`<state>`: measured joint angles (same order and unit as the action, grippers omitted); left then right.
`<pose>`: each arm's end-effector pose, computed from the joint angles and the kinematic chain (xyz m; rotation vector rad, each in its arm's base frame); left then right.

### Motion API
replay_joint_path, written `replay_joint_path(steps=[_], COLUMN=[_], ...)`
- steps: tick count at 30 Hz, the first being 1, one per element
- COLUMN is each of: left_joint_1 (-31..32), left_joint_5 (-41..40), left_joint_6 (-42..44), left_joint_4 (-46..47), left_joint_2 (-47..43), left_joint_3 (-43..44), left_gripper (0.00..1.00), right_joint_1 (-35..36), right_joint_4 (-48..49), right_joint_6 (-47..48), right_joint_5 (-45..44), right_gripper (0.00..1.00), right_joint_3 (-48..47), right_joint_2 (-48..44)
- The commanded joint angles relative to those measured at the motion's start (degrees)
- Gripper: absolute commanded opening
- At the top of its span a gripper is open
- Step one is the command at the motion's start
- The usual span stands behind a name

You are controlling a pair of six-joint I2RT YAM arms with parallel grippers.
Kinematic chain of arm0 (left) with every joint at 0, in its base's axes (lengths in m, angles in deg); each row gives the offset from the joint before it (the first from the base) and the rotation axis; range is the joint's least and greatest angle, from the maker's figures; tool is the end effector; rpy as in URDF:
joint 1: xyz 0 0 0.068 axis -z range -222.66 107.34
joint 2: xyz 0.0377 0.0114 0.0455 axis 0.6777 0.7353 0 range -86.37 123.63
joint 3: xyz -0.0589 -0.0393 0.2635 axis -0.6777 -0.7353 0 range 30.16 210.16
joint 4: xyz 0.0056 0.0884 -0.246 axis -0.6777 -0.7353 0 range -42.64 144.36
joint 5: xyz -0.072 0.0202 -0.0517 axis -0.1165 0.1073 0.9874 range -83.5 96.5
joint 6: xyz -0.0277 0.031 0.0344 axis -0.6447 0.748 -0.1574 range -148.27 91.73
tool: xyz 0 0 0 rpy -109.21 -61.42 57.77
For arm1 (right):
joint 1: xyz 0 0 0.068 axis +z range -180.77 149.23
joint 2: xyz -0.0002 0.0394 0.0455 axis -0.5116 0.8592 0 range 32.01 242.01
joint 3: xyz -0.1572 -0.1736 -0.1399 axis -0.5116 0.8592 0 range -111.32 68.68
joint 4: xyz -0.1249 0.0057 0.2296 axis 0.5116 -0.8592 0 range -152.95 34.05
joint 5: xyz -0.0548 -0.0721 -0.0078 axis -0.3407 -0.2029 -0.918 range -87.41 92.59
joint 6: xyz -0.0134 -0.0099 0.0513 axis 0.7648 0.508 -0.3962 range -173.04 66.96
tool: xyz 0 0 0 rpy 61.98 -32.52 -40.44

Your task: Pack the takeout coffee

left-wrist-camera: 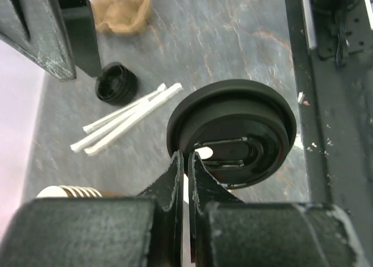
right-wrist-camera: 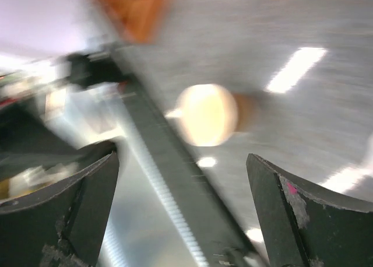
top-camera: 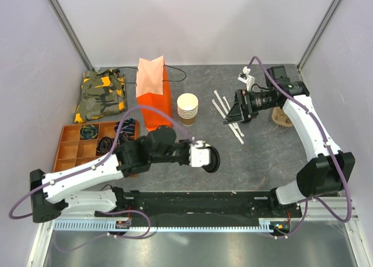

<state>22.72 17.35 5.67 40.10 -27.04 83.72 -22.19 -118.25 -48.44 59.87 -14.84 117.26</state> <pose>0.0928 -0.2188 0.3383 1.5689 1.1625 -0.5478 0.2780 0.0723 0.3453 -0.5794 2.3647 1.3376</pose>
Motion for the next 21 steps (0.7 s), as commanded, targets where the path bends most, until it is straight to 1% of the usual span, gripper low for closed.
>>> replay_joint_path(steps=[1,2,3,4,5,8,9,12,15,17,19,20,21], left_joint_1=[0.18,0.18,0.18,0.18,0.18,0.09,0.09,-0.52,-1.75,-2.97,-3.68,-4.21,-4.30], left_joint_5=[-1.45,-1.97,-1.97,-1.89,-1.54,-1.71,-2.41,-7.50,-12.42,-13.31,-13.40,-14.27,-14.71], left_joint_6=[-9.74,-11.07,-12.21,-14.49,-15.47,-18.46,-19.51,-19.00,-18.20,-18.64,-18.99,-18.90,-18.73], left_joint_4=[-23.72,-26.67,-29.74,-34.64,-37.22,-43.89,-44.97,-47.00,-49.10,-50.68,-50.96,-50.52,-49.64], left_joint_2=[10.96,12.98,16.74,18.35,19.93,25.73,26.88,29.96,33.82,37.41,38.66,39.28,39.54], left_joint_3=[15.49,20.57,22.97,24.99,28.58,33.52,34.50,36.52,39.24,42.31,43.64,44.17,44.35], left_gripper=[0.02,0.02,0.02,0.02,0.02,0.02,0.02,0.02,0.02,0.02,0.02,0.02,0.02], right_joint_1=[-1.19,-1.81,-2.51,-2.69,-2.86,-4.00,-5.31,-7.34,-7.70,-8.14,-8.31,-11.01,-11.82], right_joint_4=[10.68,11.76,12.64,13.08,13.08,13.00,13.00,13.96,14.49,14.49,13.88,13.53,13.26], right_joint_6=[-2.92,-2.84,-2.67,-2.41,-1.97,-2.31,-2.58,-3.72,-4.51,-6.79,-7.68,-7.68,-7.59], right_joint_5=[-32.25,-33.97,-35.38,-38.96,-40.39,-44.87,-45.06,-45.23,-43.75,-41.99,-37.43,-35.93,-31.57], right_gripper=[0.98,0.98,0.98,0.98,0.98,0.98,0.98,0.98,0.98,0.98,0.98,0.98,0.98], right_joint_3=[2.21,3.97,6.86,7.93,8.72,11.53,12.24,15.67,17.78,18.48,18.84,18.84,18.66], right_joint_2=[-7.45,-10.78,-12.11,-13.26,-14.58,-16.86,-17.66,-21.87,-25.22,-26.45,-26.54,-26.54,-26.37])
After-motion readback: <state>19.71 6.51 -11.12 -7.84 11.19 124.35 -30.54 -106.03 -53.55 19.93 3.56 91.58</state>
